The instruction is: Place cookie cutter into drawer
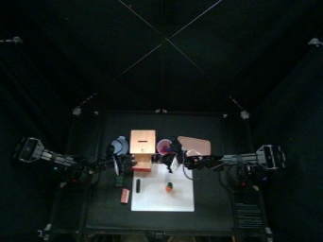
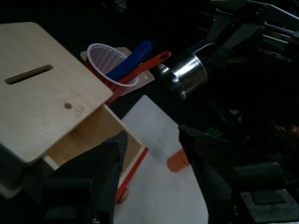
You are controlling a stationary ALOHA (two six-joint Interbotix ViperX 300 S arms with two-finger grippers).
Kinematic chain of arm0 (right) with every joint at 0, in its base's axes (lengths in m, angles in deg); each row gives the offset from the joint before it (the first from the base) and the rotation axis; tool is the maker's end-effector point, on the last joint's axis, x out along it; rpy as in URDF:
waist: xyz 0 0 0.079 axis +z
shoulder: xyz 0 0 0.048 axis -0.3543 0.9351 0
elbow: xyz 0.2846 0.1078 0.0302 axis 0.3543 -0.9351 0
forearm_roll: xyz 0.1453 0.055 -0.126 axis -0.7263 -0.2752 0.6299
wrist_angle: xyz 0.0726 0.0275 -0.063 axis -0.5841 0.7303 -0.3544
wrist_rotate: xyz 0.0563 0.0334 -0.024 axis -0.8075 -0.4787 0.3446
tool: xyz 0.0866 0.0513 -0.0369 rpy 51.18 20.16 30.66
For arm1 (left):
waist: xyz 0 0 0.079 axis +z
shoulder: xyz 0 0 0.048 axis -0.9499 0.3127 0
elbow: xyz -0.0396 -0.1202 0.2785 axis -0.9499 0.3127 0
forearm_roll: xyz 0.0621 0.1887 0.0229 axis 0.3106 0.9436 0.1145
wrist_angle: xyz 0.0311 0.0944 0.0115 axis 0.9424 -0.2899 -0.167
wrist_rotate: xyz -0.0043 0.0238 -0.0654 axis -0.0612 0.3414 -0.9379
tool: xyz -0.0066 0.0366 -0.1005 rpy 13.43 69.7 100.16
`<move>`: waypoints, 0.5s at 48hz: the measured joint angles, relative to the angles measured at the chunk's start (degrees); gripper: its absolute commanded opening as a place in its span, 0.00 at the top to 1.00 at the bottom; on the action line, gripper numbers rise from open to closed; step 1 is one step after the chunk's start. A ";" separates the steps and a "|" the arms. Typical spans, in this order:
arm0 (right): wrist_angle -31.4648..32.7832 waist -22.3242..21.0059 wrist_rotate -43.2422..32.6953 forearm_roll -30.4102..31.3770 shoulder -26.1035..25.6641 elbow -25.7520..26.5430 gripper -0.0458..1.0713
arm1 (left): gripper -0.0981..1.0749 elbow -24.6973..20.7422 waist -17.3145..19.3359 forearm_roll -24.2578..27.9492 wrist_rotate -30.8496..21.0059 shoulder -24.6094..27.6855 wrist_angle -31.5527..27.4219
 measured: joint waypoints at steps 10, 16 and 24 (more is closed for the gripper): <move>-0.26 -0.79 0.00 2.02 7.65 5.54 0.53 | 0.17 1.05 1.76 -2.64 0.00 -2.02 2.72; -0.44 -0.79 -0.09 2.11 10.55 7.38 0.53 | 0.17 1.41 2.11 -2.81 -0.09 -3.16 3.60; -0.26 -0.62 0.00 2.11 13.18 8.70 0.53 | 0.17 1.76 2.29 -2.90 -0.09 -3.43 3.60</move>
